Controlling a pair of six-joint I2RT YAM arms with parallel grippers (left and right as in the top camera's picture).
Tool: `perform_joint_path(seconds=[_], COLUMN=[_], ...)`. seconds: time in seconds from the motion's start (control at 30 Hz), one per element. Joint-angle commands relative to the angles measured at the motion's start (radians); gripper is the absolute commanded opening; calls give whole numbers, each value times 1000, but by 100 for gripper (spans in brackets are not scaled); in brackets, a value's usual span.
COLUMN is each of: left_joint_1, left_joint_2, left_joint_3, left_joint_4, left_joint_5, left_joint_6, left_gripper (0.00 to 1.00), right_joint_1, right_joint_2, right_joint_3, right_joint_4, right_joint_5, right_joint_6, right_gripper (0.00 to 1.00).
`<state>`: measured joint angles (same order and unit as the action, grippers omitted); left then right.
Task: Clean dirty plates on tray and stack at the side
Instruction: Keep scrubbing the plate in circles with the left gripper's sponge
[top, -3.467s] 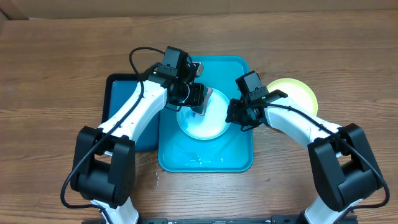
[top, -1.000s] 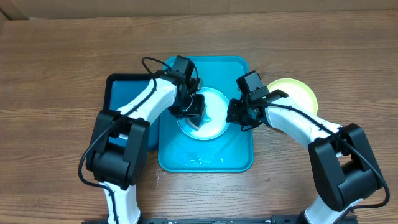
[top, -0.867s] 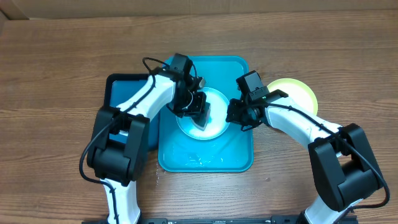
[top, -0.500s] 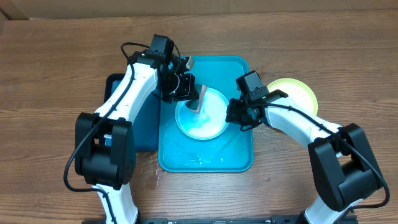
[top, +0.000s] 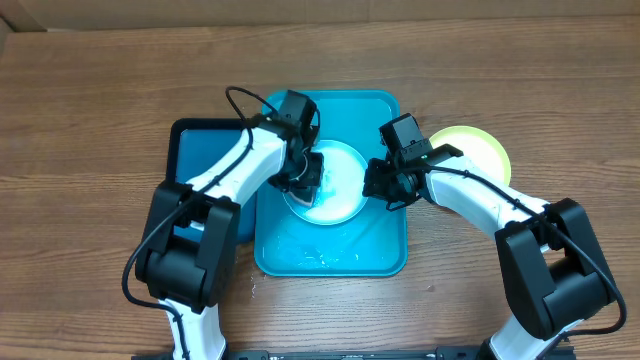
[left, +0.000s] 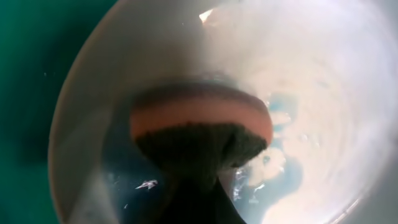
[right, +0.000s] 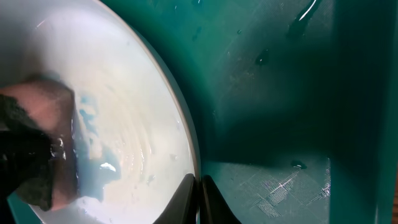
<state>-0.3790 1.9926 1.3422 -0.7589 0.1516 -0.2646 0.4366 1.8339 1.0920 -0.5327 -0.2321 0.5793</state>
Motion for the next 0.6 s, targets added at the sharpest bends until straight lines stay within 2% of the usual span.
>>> perform_joint_path(seconds=[0.0,0.27,0.43,0.57], left_joint_1=[-1,-1,14,31], left_joint_2=[-15,9,7,-19], left_joint_3=[-60,-72,-44,28], left_joint_4=[25,113,129,71], left_joint_5=[-6,409,499,503], left_joint_6=[-35,36,40,59], left_gripper=[4,4,4,4], right_joint_1=[1,1,1,1], right_joint_2=[3,3,3,3], right_joint_3=[-2,-2,-2,-2], right_joint_4=[8,9,8,8], right_joint_5=[-10,-14,-13,-13], right_joint_6=[0,0,0,0], right_gripper=[4,4,4,4])
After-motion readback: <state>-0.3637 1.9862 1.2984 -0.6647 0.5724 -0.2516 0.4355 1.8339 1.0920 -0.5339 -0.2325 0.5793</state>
